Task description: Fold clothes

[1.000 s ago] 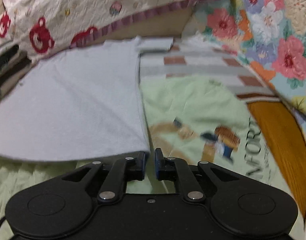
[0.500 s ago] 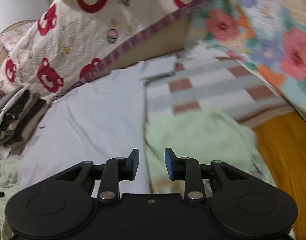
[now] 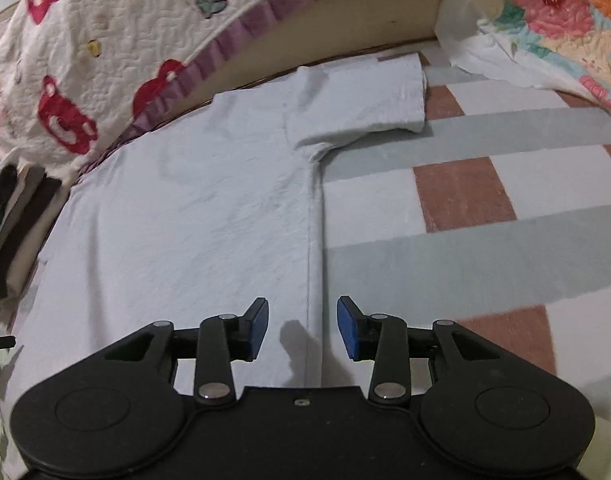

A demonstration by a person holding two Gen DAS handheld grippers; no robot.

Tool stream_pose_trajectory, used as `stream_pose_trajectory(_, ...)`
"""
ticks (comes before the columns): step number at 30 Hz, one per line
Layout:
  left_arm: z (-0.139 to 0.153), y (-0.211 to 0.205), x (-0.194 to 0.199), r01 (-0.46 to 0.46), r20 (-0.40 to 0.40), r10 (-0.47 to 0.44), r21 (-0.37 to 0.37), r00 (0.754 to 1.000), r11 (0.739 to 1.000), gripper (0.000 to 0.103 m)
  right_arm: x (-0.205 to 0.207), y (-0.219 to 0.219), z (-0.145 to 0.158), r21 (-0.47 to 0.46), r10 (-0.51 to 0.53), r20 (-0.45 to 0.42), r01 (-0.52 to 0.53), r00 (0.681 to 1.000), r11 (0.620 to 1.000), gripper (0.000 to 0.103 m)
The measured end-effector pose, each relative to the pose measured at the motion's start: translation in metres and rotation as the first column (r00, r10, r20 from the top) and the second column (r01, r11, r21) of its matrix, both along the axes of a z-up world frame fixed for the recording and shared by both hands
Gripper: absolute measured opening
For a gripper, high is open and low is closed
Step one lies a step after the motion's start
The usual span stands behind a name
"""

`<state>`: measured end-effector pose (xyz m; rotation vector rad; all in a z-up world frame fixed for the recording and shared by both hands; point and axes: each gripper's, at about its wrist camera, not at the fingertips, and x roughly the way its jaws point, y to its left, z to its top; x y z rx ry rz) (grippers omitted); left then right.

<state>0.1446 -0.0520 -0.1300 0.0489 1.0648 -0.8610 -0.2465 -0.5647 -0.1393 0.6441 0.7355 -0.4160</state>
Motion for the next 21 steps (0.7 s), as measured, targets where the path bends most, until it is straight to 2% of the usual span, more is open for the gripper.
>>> stream_pose_trajectory(3,-0.008,-0.011,0.007,-0.031,-0.075,0.027,-0.058,0.997,0.998,0.059,0.008,0.002,-0.010,0.009,0.033,0.000,-0.033,0.999,0.999,0.049)
stream_pose_trajectory(5,-0.014,-0.021,0.008,-0.034,-0.082,0.028,-0.072,0.996,0.997,0.060,0.012,0.005,-0.012,-0.010,0.056,0.031,-0.056,0.998,0.998,0.055)
stream_pose_trajectory(7,-0.019,-0.032,0.005,-0.010,-0.059,0.008,-0.038,0.998,0.999,0.061,0.015,0.004,-0.016,0.002,0.071,0.084,-0.072,0.994,0.997,0.057)
stream_pose_trajectory(11,-0.016,-0.054,-0.008,0.075,0.082,-0.082,0.085,0.993,0.994,0.068,0.020,-0.005,-0.020,0.012,0.059,0.125,-0.061,0.990,0.998,0.055)
stream_pose_trajectory(13,-0.017,-0.060,-0.012,0.096,0.119,-0.110,0.117,0.987,0.989,0.066,0.021,-0.004,-0.019,-0.026,0.056,0.105,-0.054,0.993,0.998,0.012)
stream_pose_trajectory(14,-0.017,-0.062,-0.014,0.106,0.138,-0.124,0.133,0.983,0.985,0.058,0.021,-0.004,-0.019,-0.045,0.054,0.095,-0.050,0.994,0.998,0.005)
stream_pose_trajectory(16,-0.015,-0.066,-0.019,0.097,0.186,-0.135,0.201,0.973,0.975,0.037,0.021,-0.003,-0.018,-0.082,0.050,0.076,-0.043,0.996,0.996,0.004)
stream_pose_trajectory(17,-0.014,-0.067,-0.022,0.091,0.210,-0.142,0.236,0.967,0.968,0.037,0.022,-0.003,-0.018,-0.101,0.047,0.066,-0.040,0.997,0.994,0.003)
stream_pose_trajectory(21,-0.014,-0.064,-0.024,0.074,0.216,-0.129,0.247,0.968,0.966,0.038,0.022,-0.002,-0.017,-0.176,0.035,0.028,-0.030,0.999,0.984,0.001)
